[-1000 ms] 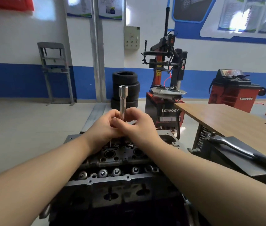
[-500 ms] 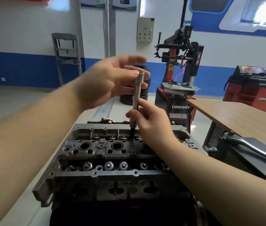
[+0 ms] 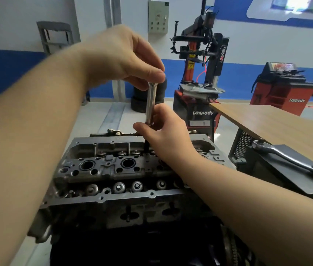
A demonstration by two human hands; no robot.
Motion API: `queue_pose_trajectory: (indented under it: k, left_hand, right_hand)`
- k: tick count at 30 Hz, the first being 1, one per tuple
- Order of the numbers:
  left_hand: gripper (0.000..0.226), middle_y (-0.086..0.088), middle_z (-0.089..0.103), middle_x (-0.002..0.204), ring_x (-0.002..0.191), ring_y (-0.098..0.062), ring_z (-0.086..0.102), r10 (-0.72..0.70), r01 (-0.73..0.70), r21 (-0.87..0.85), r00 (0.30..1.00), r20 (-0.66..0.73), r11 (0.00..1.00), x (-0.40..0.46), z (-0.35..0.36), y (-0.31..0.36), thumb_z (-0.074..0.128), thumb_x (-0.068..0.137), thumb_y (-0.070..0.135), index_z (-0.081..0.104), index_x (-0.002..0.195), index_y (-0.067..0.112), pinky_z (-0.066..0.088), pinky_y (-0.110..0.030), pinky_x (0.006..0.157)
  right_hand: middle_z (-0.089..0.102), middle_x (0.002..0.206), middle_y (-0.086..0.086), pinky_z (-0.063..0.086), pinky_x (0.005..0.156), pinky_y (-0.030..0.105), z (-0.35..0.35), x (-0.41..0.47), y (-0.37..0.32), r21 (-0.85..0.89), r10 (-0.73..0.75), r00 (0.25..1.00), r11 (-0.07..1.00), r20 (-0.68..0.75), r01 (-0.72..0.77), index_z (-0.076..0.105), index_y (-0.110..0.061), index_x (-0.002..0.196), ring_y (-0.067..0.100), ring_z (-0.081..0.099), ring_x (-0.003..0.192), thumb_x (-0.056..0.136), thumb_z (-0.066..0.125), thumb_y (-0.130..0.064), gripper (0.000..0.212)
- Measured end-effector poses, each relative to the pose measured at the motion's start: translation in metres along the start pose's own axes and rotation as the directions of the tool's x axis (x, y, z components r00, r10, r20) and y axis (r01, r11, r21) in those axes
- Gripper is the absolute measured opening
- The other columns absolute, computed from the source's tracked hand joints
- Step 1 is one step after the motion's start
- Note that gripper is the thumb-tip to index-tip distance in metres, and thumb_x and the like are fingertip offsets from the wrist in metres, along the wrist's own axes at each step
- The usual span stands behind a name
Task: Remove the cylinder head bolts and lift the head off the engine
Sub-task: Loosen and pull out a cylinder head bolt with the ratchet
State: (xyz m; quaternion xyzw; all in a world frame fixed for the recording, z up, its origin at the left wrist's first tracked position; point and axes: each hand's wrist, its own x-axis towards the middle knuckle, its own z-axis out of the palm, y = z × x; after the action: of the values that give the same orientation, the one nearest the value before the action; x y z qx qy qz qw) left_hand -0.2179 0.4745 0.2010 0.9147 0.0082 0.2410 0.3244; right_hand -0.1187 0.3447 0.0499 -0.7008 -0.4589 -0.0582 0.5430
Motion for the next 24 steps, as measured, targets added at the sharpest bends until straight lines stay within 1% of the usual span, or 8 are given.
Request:
queue_pose_trajectory:
  k: [3, 6, 8, 10, 13, 17, 20, 24]
  left_hand:
    - [0.035, 0.001, 0.082, 0.097, 0.094, -0.018, 0.080, 0.023, -0.048, -0.230, 0.993, -0.112, 0.972, -0.012, 0.023, -0.022, 0.078, 0.087, 0.036, 0.076, 0.113, 0.014, 0.064, -0.028, 0.080]
    - [0.034, -0.017, 0.075, 0.113, 0.107, -0.036, 0.074, 0.026, -0.079, -0.624, 0.995, -0.093, 0.777, -0.029, 0.046, -0.045, 0.059, 0.105, 0.023, 0.066, 0.132, 0.003, 0.061, -0.043, 0.092]
    - [0.033, -0.019, 0.074, 0.115, 0.107, -0.037, 0.073, 0.028, -0.078, -0.708, 0.996, -0.082, 0.702, -0.037, 0.053, -0.056, 0.053, 0.107, 0.019, 0.065, 0.133, 0.003, 0.060, -0.046, 0.092]
    - [0.031, -0.016, 0.075, 0.109, 0.103, -0.036, 0.073, 0.029, -0.103, -0.687, 0.992, -0.119, 0.719, -0.041, 0.056, -0.060, 0.057, 0.104, 0.019, 0.068, 0.130, 0.004, 0.061, -0.046, 0.091]
    - [0.032, -0.013, 0.076, 0.103, 0.097, -0.034, 0.074, -0.003, -0.147, -0.671, 0.976, -0.216, 0.727, -0.042, 0.061, -0.061, 0.063, 0.100, 0.019, 0.067, 0.128, 0.003, 0.063, -0.047, 0.090]
    - [0.033, -0.011, 0.078, 0.099, 0.095, -0.030, 0.075, -0.008, -0.197, -0.651, 0.955, -0.298, 0.733, -0.039, 0.070, -0.058, 0.069, 0.092, 0.019, 0.069, 0.122, 0.005, 0.063, -0.043, 0.087]
    - [0.032, -0.009, 0.079, 0.103, 0.098, -0.027, 0.077, -0.011, -0.203, -0.705, 0.958, -0.286, 0.680, -0.036, 0.071, -0.062, 0.069, 0.093, 0.017, 0.068, 0.122, 0.004, 0.063, -0.037, 0.086]
    - [0.027, -0.012, 0.078, 0.108, 0.099, -0.028, 0.076, -0.025, -0.024, -0.781, 0.998, -0.051, 0.625, -0.037, 0.065, -0.078, 0.069, 0.096, 0.016, 0.073, 0.122, 0.007, 0.062, -0.040, 0.091]
  right_hand:
    - [0.075, 0.091, -0.010, 0.061, 0.081, 0.040, 0.000, -0.002, 0.002, 0.078, -0.002, 0.999, 0.997, 0.046, -0.002, 0.061, -0.037, 0.102, 0.007, 0.073, 0.086, 0.090, 0.079, -0.036, 0.021]
    - [0.076, 0.097, -0.003, 0.060, 0.089, 0.050, -0.001, -0.004, 0.000, 0.117, -0.026, 0.996, 0.993, 0.090, 0.016, 0.065, -0.024, 0.111, 0.016, 0.075, 0.089, 0.098, 0.069, -0.026, 0.014]
    - [0.077, 0.104, -0.003, 0.060, 0.091, 0.049, -0.004, -0.003, -0.003, 0.137, -0.019, 0.989, 0.991, 0.145, -0.001, 0.065, -0.018, 0.118, 0.012, 0.075, 0.091, 0.102, 0.063, -0.022, 0.017]
    - [0.076, 0.109, -0.005, 0.059, 0.092, 0.044, -0.007, -0.002, -0.003, 0.131, -0.023, 0.979, 0.991, 0.203, -0.004, 0.065, -0.020, 0.123, 0.010, 0.074, 0.095, 0.104, 0.059, -0.023, 0.020]
    - [0.075, 0.099, -0.009, 0.056, 0.082, 0.031, -0.012, -0.004, -0.001, 0.084, -0.004, 0.973, 0.996, 0.231, -0.016, 0.066, -0.029, 0.115, 0.005, 0.072, 0.093, 0.099, 0.067, -0.037, 0.018]
    - [0.077, 0.085, -0.009, 0.054, 0.070, 0.021, -0.042, 0.027, -0.019, 0.003, 0.015, 0.905, 1.000, 0.424, -0.017, 0.074, -0.025, 0.099, 0.002, 0.071, 0.075, 0.092, 0.072, -0.054, 0.030]
    - [0.077, 0.086, -0.003, 0.056, 0.071, 0.029, -0.069, 0.063, -0.047, -0.067, -0.087, 0.945, 0.991, 0.314, 0.114, 0.072, -0.020, 0.101, 0.008, 0.072, 0.077, 0.077, 0.072, -0.069, 0.054]
    - [0.064, 0.059, -0.009, 0.041, 0.051, 0.014, -0.059, 0.075, -0.065, -0.148, -0.211, 0.958, 0.959, 0.194, 0.241, 0.064, -0.021, 0.073, 0.000, 0.055, 0.052, 0.083, 0.079, -0.061, 0.044]
